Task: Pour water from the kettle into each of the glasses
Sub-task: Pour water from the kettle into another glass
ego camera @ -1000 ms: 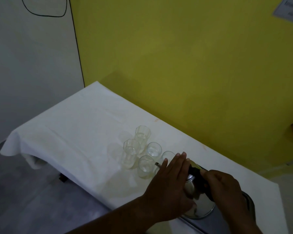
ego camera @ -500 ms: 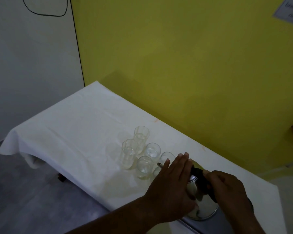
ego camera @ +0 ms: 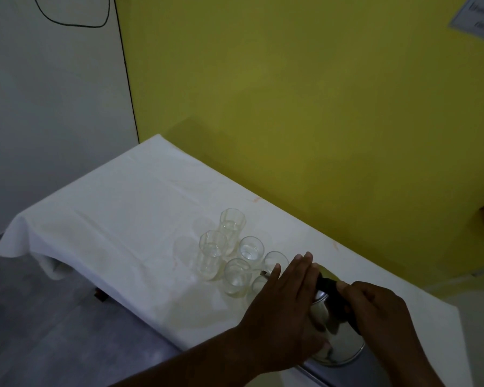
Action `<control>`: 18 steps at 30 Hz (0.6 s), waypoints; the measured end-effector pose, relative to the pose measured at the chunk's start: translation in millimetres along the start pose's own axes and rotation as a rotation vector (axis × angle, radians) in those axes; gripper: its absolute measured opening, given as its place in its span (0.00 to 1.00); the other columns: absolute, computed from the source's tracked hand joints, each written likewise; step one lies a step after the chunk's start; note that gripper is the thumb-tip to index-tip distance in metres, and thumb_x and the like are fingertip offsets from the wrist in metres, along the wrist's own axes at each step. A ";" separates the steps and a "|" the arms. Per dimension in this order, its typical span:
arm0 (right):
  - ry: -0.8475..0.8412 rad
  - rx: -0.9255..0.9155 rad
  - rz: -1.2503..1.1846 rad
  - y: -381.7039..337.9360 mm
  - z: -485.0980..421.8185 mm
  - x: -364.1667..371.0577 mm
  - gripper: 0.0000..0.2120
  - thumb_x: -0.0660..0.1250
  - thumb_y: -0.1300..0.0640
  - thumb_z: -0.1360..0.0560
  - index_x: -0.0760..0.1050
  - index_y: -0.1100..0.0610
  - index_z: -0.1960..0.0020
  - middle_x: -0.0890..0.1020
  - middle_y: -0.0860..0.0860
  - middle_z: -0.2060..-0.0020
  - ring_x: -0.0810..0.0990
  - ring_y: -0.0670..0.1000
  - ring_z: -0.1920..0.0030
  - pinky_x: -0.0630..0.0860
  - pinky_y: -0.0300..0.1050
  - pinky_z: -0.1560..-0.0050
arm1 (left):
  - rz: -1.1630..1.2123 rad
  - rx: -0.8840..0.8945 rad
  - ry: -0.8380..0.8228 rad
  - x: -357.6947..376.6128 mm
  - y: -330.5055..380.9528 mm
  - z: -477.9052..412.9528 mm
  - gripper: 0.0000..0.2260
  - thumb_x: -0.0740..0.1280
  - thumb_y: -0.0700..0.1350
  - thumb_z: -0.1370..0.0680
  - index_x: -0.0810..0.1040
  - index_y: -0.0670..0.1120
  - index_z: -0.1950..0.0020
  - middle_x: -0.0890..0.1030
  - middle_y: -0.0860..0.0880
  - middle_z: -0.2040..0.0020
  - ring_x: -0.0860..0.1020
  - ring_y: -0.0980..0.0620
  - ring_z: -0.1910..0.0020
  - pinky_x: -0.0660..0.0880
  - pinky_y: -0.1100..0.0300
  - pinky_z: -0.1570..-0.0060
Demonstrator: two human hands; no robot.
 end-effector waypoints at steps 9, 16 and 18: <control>0.004 -0.003 -0.021 -4.4 0.7 -4.8 0.24 0.64 0.51 0.24 0.67 0.52 0.78 0.71 0.51 0.81 0.69 0.52 0.75 0.63 0.46 0.67 | -0.002 0.002 0.012 -4.8 2.1 -1.7 0.44 0.60 0.64 0.27 0.45 0.42 0.21 0.42 0.45 0.20 0.38 0.49 0.23 0.45 0.44 0.26; 0.006 -0.001 -0.012 -6.4 3.0 -7.4 0.24 0.65 0.51 0.25 0.70 0.51 0.79 0.72 0.49 0.83 0.70 0.51 0.75 0.64 0.46 0.67 | 0.027 -0.002 -0.004 -3.2 4.3 -2.1 0.45 0.64 0.62 0.27 0.45 0.42 0.20 0.40 0.46 0.20 0.36 0.50 0.23 0.45 0.45 0.25; 0.002 -0.001 -0.016 -7.4 4.1 -8.0 0.24 0.64 0.52 0.24 0.71 0.50 0.79 0.73 0.48 0.83 0.70 0.50 0.76 0.63 0.45 0.68 | 0.028 0.003 -0.006 -4.1 5.3 -2.1 0.45 0.62 0.63 0.27 0.45 0.42 0.20 0.40 0.45 0.20 0.36 0.50 0.23 0.45 0.45 0.25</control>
Point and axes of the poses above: each hand's wrist, its own z-axis away from the middle knuckle, its own x-axis out of the palm, y = z × x, the point moved 8 cm from there along -z, towards the middle knuckle
